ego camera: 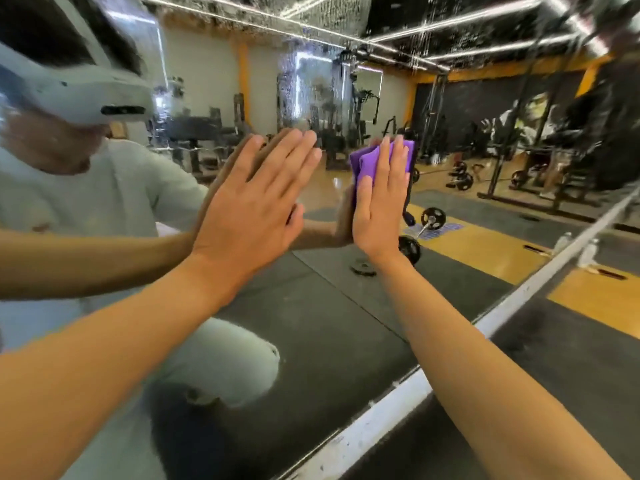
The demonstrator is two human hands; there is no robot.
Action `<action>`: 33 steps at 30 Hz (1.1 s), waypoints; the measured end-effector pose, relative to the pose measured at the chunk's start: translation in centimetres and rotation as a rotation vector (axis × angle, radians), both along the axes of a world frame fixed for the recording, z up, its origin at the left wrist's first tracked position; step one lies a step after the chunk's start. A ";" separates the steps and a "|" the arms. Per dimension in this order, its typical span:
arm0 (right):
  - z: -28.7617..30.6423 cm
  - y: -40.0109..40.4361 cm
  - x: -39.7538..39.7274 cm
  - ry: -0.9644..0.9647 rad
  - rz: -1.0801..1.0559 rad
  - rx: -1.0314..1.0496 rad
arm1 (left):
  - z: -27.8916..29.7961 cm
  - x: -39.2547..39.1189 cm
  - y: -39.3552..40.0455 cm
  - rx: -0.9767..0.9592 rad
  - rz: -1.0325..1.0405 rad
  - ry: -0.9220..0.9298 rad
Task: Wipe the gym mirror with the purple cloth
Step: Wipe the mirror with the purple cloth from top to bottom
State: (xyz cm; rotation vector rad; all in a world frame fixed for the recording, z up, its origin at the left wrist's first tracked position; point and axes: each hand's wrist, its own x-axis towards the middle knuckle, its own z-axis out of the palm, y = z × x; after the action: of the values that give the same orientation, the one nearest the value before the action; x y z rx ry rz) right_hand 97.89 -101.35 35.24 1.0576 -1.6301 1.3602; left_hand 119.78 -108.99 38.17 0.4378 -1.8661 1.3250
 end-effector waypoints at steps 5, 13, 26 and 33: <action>3.5 2.0 -6.0 -0.438 0.001 -0.082 | 0.1 -0.1 0.1 0.010 -0.009 -0.002; 2.4 -0.9 5.6 0.217 0.097 0.086 | 0.1 -0.3 0.0 0.013 -0.053 0.015; -5.6 2.1 -9.4 -0.641 -0.015 -0.093 | -0.5 -0.3 -0.5 0.056 -0.149 0.038; -15.4 0.1 -1.0 -0.806 -0.061 -0.128 | -0.4 0.1 0.0 0.165 -0.187 0.001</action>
State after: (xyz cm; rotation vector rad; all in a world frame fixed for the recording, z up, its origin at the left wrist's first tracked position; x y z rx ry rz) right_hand 96.88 -101.20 19.84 0.3732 -2.0576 1.9631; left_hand 119.88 -108.98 37.79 0.3385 -1.9724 1.0520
